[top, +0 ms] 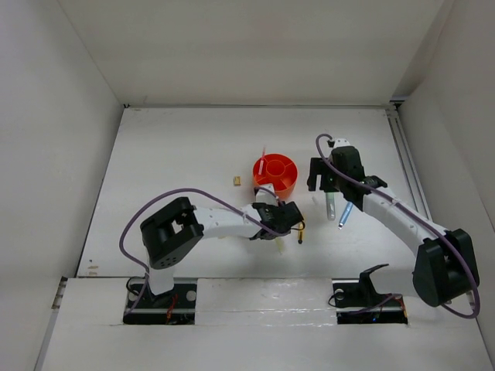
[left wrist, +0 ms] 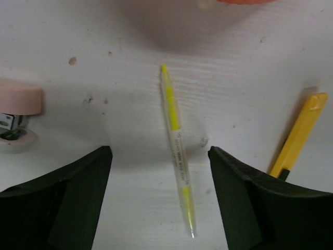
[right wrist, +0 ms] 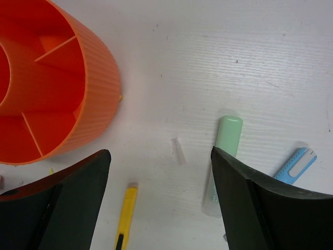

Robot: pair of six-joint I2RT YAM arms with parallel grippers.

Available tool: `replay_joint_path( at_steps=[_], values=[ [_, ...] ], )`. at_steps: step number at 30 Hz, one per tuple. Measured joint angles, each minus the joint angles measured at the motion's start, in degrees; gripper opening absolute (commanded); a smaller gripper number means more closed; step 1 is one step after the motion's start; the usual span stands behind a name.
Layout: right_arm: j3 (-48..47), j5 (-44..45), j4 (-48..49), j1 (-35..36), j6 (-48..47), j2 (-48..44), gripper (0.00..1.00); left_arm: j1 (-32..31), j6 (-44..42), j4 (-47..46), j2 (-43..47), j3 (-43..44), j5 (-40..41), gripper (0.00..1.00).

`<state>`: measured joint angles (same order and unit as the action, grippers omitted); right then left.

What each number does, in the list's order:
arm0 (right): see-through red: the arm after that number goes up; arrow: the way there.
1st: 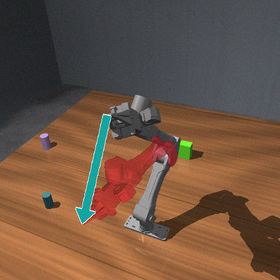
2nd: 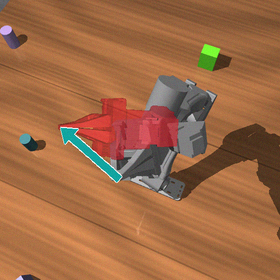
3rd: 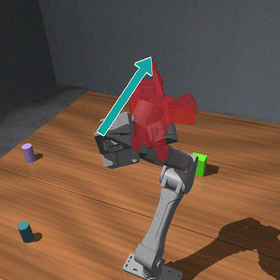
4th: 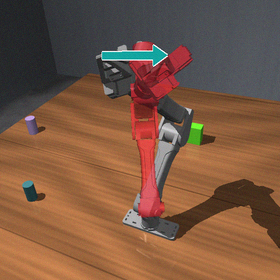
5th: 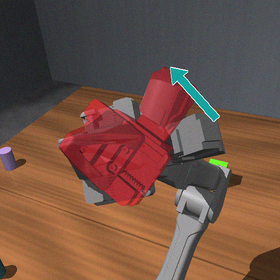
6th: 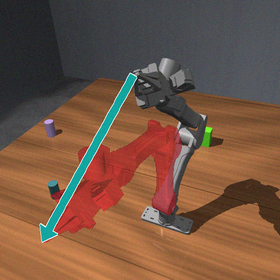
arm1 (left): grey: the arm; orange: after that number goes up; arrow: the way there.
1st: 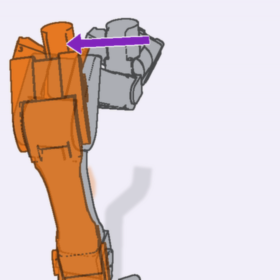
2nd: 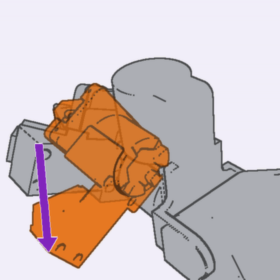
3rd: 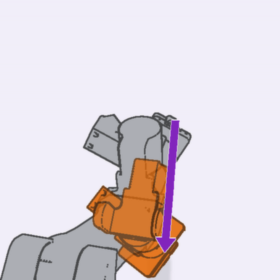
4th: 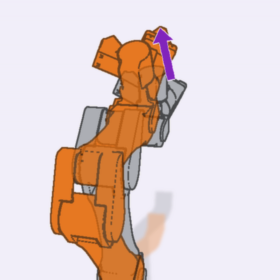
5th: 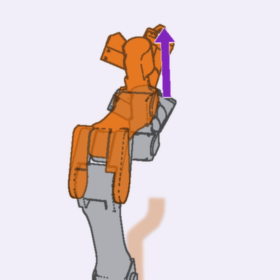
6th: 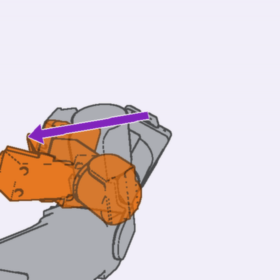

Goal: Sort the stationery into containers
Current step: Pick up the pen from the center of the board.

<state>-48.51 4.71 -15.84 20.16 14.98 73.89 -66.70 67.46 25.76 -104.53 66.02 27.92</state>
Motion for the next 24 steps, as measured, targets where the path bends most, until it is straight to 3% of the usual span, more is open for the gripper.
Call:
replay_joint_path(
  at_steps=[5, 9, 11, 13, 22, 24],
  values=[
    [-0.07, -0.66, 0.04, -0.28, 0.24, -0.02, 0.83, 0.0, 1.51, 1.31, -0.87, 1.88, -2.58, 0.54],
    [-0.07, -1.57, 0.46, -0.31, 0.44, -0.07, 0.83, 0.0, 2.16, 3.8, -2.97, 4.66, -3.61, 0.54],
    [-0.07, -2.36, 0.68, -0.57, 0.55, -0.33, 0.83, 0.02, 2.82, 5.49, -3.96, 6.12, -4.02, 0.47],
    [-0.07, -3.21, 1.05, -0.74, 0.79, -0.76, 0.83, 0.02, 3.52, 7.32, -5.03, 7.65, -4.28, 0.47],
    [-0.07, -7.43, 3.17, -2.29, 1.64, -4.72, 0.83, 0.17, 5.86, 12.94, -7.87, 11.82, -6.6, 0.26],
    [-0.07, -8.83, 3.5, -3.43, 1.73, -5.2, 0.83, 0.22, 6.34, 13.25, -8.09, 12.13, -7.72, 0.15]
  ],
)
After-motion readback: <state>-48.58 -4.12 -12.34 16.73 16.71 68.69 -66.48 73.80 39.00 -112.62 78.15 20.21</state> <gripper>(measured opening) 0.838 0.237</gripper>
